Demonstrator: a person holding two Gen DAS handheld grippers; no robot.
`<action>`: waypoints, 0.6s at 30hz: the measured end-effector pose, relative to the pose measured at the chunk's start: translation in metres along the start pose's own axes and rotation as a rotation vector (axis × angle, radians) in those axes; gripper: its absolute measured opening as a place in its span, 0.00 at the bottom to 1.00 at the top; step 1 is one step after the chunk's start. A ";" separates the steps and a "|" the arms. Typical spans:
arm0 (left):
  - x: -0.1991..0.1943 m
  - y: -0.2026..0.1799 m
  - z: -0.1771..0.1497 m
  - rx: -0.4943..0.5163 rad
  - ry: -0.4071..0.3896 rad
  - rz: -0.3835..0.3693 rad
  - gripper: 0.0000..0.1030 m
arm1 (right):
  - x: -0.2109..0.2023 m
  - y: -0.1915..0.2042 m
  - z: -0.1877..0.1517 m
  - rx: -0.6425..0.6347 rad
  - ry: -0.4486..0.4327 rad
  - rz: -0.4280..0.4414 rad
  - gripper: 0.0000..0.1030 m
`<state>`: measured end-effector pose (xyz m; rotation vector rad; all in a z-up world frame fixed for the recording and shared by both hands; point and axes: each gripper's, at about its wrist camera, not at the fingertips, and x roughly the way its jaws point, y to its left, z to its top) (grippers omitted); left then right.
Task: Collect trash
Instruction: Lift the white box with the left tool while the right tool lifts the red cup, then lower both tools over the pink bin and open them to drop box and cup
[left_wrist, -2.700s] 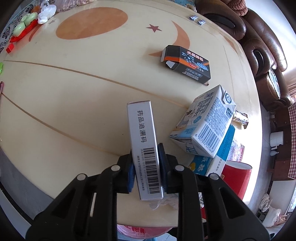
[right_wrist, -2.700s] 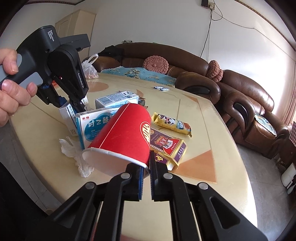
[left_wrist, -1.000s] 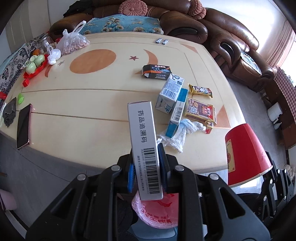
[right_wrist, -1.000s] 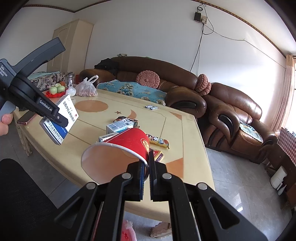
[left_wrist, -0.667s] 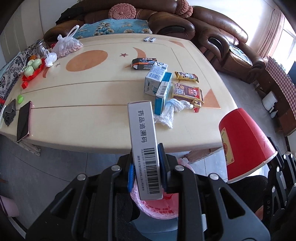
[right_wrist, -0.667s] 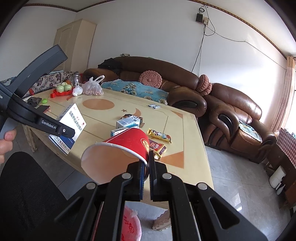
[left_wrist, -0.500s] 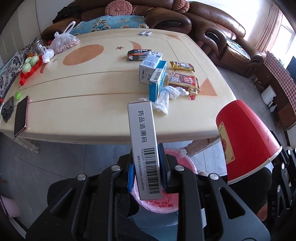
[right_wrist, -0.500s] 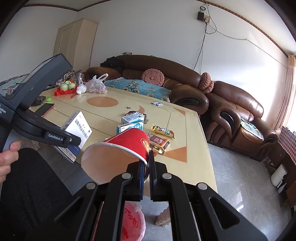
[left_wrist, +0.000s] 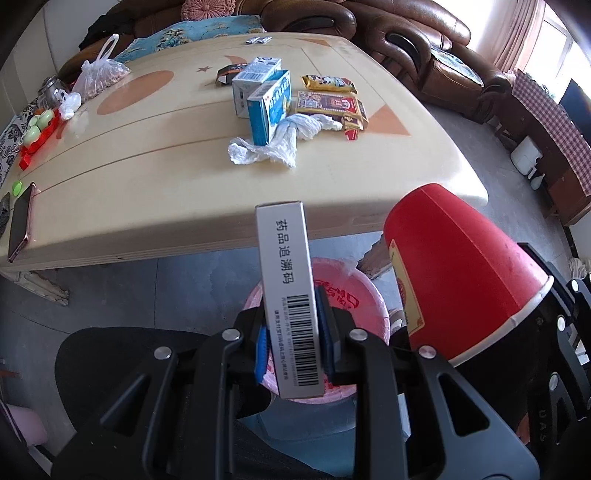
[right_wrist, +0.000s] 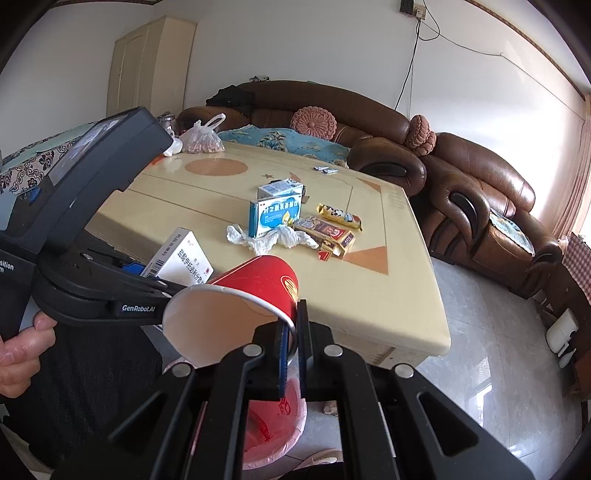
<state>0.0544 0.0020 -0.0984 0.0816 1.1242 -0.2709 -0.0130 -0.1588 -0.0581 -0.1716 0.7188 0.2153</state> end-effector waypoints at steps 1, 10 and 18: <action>0.004 -0.001 -0.003 0.002 0.005 -0.005 0.22 | 0.002 -0.001 -0.001 0.002 0.008 0.001 0.05; 0.038 0.000 -0.014 -0.001 0.078 -0.025 0.22 | 0.026 -0.004 -0.026 0.032 0.092 0.026 0.05; 0.073 0.006 -0.023 -0.011 0.162 -0.060 0.22 | 0.055 -0.006 -0.044 0.049 0.165 0.047 0.05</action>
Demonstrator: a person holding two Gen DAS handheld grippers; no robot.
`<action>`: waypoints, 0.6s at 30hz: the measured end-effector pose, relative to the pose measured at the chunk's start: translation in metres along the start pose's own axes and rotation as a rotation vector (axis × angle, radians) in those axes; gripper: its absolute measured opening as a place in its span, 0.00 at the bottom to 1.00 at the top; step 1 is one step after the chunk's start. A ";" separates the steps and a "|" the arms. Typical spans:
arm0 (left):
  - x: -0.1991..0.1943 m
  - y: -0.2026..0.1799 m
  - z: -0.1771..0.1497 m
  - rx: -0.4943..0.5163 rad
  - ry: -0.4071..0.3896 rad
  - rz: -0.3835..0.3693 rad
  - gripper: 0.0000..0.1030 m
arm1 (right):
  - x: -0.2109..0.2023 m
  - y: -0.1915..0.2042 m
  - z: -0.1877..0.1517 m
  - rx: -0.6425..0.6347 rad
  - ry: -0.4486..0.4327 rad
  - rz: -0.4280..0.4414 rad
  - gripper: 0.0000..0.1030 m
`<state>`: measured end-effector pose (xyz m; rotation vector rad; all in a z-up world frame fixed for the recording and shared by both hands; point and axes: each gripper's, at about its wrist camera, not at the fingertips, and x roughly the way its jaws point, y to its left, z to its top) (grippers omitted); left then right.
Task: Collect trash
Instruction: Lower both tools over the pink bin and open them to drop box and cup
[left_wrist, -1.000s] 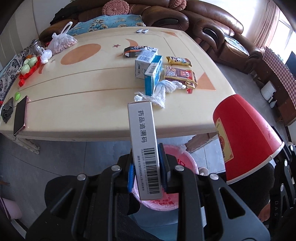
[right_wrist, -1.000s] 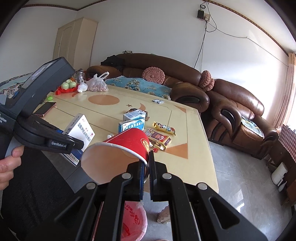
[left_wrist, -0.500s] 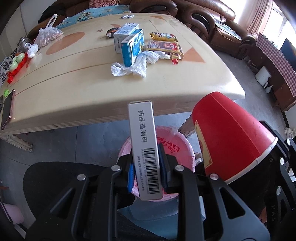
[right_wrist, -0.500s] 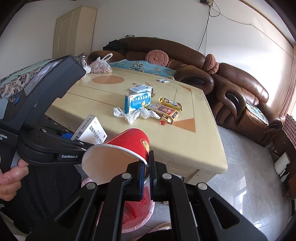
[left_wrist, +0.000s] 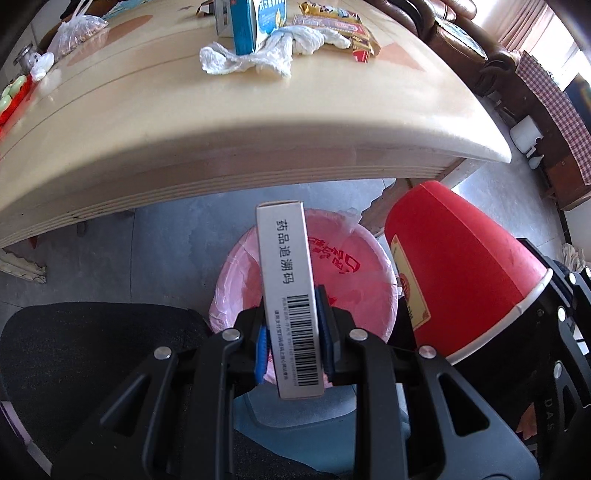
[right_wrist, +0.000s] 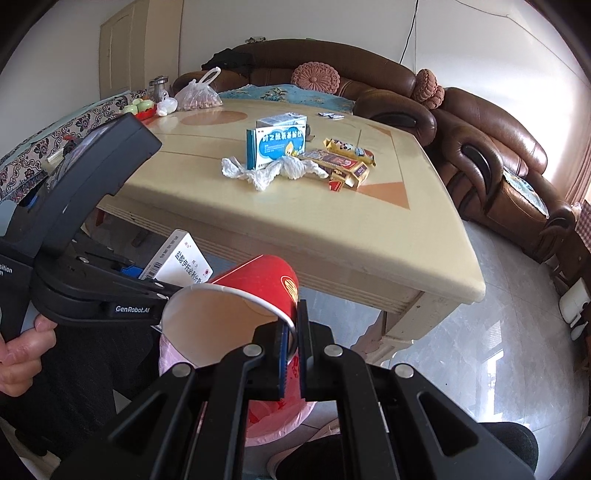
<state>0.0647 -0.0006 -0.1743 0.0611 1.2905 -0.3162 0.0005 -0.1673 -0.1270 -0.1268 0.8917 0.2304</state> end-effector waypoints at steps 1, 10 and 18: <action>0.005 0.001 0.000 -0.001 0.014 -0.007 0.22 | 0.005 0.000 -0.002 0.000 0.010 0.002 0.05; 0.057 0.008 -0.002 -0.029 0.130 -0.016 0.22 | 0.048 -0.001 -0.016 0.013 0.109 0.017 0.05; 0.091 0.013 0.004 -0.044 0.193 -0.006 0.22 | 0.077 -0.001 -0.025 0.015 0.169 0.029 0.05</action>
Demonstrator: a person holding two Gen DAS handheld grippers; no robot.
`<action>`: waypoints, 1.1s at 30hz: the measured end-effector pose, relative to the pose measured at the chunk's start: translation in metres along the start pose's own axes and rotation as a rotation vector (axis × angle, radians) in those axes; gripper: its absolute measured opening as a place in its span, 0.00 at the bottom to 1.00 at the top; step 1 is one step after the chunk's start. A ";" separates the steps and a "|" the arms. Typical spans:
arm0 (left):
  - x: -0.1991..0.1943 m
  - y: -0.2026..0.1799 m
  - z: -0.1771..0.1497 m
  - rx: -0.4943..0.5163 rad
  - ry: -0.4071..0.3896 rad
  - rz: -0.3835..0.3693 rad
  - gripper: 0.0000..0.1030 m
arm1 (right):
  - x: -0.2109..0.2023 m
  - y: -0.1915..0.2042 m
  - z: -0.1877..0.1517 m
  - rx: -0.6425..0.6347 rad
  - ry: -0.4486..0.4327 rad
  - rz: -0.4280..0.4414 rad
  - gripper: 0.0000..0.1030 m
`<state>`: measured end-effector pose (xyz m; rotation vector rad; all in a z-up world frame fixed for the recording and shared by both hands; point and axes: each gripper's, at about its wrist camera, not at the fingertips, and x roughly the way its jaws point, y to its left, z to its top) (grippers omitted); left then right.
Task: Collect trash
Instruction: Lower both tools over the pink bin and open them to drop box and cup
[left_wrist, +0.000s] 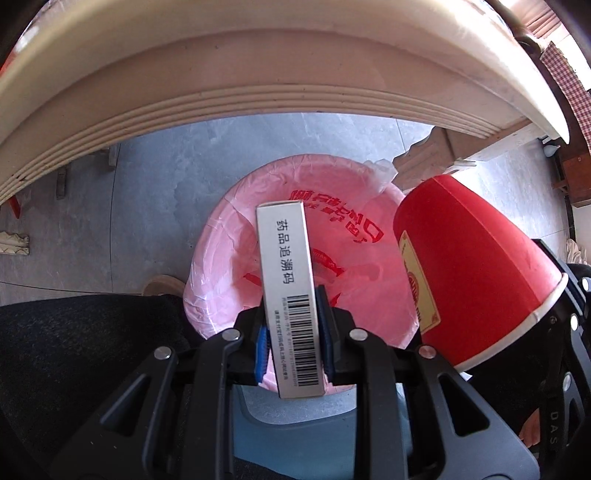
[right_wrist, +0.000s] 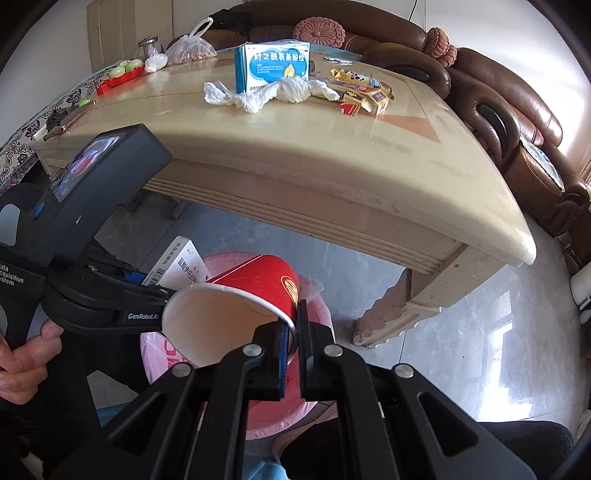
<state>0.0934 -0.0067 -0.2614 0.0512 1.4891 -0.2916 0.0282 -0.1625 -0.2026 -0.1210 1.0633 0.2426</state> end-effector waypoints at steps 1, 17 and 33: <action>0.005 -0.001 0.002 0.002 0.007 0.005 0.22 | 0.004 -0.001 -0.001 0.002 0.010 0.000 0.05; 0.082 0.012 0.019 -0.066 0.197 0.007 0.22 | 0.084 -0.003 -0.008 0.010 0.198 0.038 0.05; 0.124 0.018 0.027 -0.107 0.305 0.033 0.22 | 0.166 0.017 -0.033 -0.015 0.412 0.099 0.05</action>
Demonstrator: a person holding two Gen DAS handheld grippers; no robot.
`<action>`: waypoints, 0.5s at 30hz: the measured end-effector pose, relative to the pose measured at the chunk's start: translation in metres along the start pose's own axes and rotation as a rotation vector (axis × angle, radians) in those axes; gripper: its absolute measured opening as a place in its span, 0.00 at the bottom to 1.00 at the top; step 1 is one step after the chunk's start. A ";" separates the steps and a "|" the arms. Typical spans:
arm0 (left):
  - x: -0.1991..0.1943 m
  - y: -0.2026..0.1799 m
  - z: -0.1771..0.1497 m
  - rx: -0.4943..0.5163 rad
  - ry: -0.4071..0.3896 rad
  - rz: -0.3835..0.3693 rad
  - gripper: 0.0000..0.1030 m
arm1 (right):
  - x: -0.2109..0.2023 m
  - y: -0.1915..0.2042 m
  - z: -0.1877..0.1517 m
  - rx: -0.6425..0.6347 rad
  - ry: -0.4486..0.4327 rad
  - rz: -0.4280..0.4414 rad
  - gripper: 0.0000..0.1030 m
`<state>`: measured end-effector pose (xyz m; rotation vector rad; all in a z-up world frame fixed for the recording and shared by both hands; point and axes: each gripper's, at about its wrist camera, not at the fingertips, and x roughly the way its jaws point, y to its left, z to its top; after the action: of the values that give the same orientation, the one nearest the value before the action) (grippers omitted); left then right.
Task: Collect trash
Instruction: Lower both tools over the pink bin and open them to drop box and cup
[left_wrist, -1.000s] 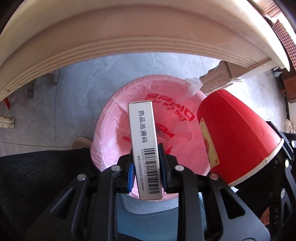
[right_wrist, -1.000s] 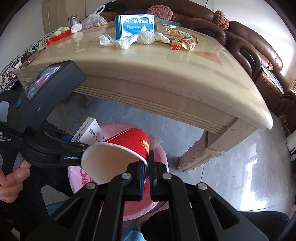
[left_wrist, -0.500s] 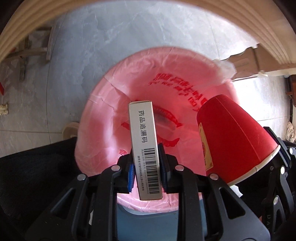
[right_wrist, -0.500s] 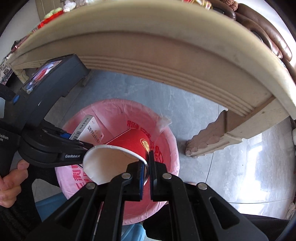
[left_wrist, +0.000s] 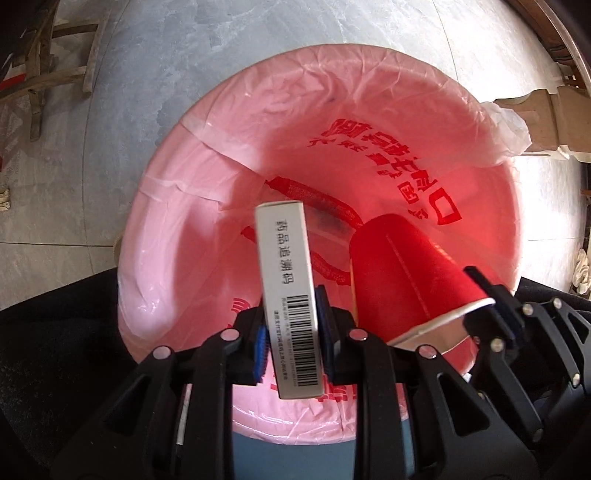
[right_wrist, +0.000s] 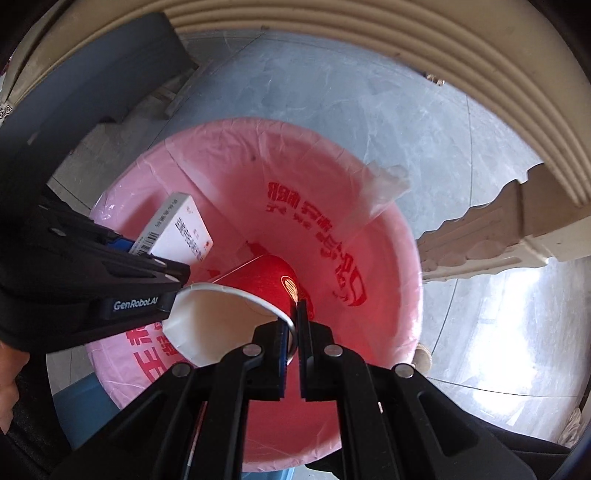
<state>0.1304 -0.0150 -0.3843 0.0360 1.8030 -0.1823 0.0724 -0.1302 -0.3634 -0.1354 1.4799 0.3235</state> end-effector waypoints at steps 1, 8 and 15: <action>-0.001 -0.001 0.000 0.006 -0.005 0.023 0.24 | 0.002 0.000 0.000 0.004 0.010 0.006 0.05; -0.002 -0.010 -0.001 0.047 -0.019 0.082 0.56 | 0.003 -0.003 0.000 0.045 0.022 0.033 0.29; -0.007 -0.006 -0.003 0.040 -0.032 0.087 0.61 | -0.005 -0.005 0.001 0.026 -0.019 0.018 0.47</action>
<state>0.1287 -0.0205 -0.3767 0.1393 1.7616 -0.1563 0.0746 -0.1351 -0.3584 -0.0978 1.4670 0.3187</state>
